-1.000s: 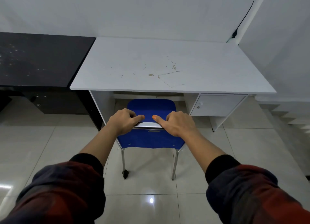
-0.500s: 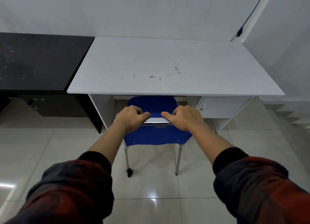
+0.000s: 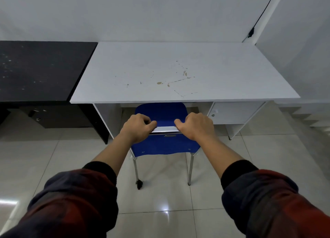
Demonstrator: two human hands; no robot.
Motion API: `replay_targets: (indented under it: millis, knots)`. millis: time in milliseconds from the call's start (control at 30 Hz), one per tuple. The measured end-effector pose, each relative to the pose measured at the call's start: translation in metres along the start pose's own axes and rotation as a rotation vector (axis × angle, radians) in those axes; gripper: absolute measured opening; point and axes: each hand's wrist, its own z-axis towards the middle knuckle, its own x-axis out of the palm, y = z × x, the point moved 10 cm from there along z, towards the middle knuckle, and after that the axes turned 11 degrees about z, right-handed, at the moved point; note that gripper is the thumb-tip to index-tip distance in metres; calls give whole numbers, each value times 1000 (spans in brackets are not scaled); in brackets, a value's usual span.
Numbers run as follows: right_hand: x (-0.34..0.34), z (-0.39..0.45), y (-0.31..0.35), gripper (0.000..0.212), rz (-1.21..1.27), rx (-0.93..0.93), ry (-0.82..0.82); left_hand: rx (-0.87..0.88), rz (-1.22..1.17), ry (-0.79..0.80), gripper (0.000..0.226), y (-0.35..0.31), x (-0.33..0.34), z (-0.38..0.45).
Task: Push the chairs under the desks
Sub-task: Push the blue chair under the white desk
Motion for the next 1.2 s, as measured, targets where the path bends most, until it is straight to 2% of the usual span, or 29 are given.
replay_targets:
  millis: [300,533,733,1000,1133,1200]
  knots:
    - [-12,15,4,58,34,29,-22,51,-67,6,46,-6,-11,19]
    - [-8,-1,1,55,0,22,-52,50,14,-39,47,-11,-13,-4]
    - [-3,-13,5,60,18,49,-37,62,0,29,47,-8,-8,-15]
    - [17,-40,44,63,40,85,-84,105,1,91,46,32,-28,-20]
    - [27,-52,51,64,6,72,-82,51,31,82,42,50,-28,-29]
    - [29,-50,53,68,7,40,-25,14,37,74,38,54,-27,-30]
